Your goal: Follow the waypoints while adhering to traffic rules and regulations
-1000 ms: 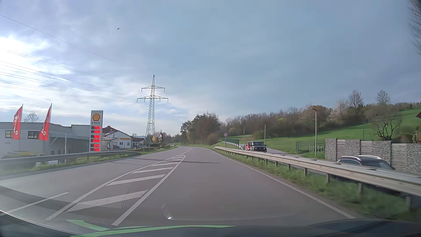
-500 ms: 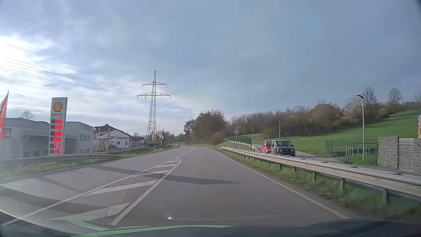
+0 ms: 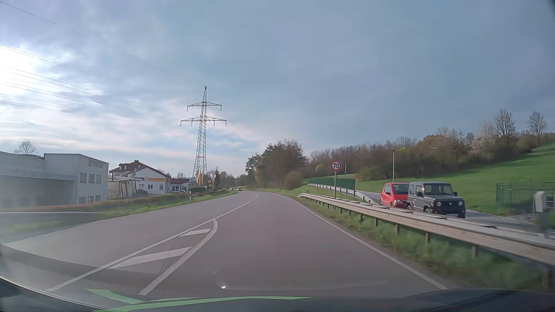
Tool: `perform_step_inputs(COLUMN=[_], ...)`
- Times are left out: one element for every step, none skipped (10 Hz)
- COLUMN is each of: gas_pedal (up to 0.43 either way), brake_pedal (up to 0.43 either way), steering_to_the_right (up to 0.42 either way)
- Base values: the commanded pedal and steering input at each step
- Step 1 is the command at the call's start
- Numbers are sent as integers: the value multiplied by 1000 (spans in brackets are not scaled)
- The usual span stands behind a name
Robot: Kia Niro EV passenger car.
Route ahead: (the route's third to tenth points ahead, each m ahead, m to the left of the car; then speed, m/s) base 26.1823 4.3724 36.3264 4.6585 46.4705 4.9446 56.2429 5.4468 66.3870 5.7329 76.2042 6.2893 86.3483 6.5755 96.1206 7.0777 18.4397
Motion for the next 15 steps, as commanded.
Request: perform_step_inputs(gas_pedal=[150,150,150,150,150,150,150,150,150,150,150,150,150,150,138], brake_pedal=[0,0,0,0,0,0,0,0,0,0,0,0,0,0,0], steering_to_the_right=[-5,-5,-5,-4,-4,-3,-3,-1,0,0,0,0,0,0,0])
